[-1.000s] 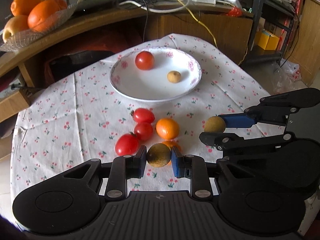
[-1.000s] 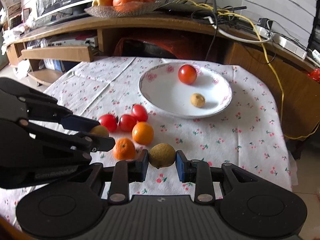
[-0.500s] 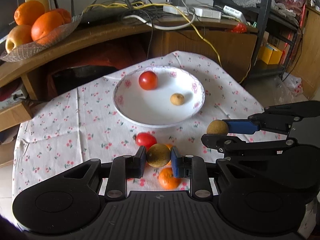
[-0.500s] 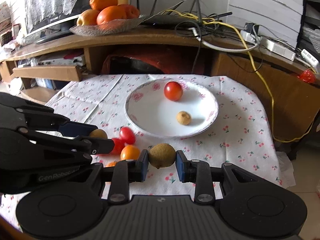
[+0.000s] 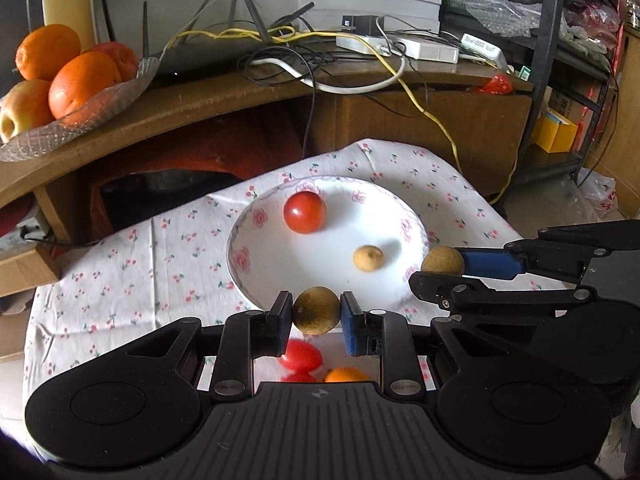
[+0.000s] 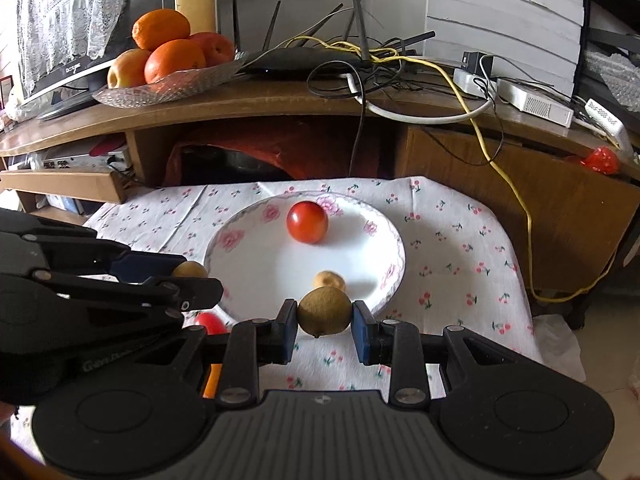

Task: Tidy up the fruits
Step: 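Carry the brown fruit in the left gripper while the right gripper carries its fruit over the bowl, then open the left gripper over the bowl while the right gripper releases its brown fruit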

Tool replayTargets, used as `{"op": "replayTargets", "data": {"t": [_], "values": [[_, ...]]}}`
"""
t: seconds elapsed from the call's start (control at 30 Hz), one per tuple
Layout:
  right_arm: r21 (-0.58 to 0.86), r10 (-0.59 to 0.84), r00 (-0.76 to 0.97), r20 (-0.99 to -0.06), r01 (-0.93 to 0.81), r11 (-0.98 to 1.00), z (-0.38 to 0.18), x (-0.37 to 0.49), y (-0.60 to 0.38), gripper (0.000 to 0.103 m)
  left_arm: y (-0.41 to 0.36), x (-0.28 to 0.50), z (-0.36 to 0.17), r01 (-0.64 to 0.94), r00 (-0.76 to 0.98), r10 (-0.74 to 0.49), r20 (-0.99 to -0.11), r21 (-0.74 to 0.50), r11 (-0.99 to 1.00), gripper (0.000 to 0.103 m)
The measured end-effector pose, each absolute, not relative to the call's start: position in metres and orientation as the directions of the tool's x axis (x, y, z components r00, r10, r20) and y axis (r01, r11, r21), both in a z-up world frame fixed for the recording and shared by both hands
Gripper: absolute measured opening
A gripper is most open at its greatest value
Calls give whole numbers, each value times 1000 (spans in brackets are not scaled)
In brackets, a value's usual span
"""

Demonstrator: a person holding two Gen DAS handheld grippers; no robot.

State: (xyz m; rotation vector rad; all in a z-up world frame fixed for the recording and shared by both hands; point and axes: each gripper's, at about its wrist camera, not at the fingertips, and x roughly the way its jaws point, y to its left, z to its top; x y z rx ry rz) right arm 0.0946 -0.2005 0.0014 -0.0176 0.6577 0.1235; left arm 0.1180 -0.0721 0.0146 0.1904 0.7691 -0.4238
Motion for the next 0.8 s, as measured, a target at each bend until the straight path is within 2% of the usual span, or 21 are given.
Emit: {"op": "replayTargets", "data": {"t": [0.8], "values": [[16,86,763,-640,-98,995,-28,147,-202,31,-81,162,-16,409,639,-254,-726,41,912,32]]}}
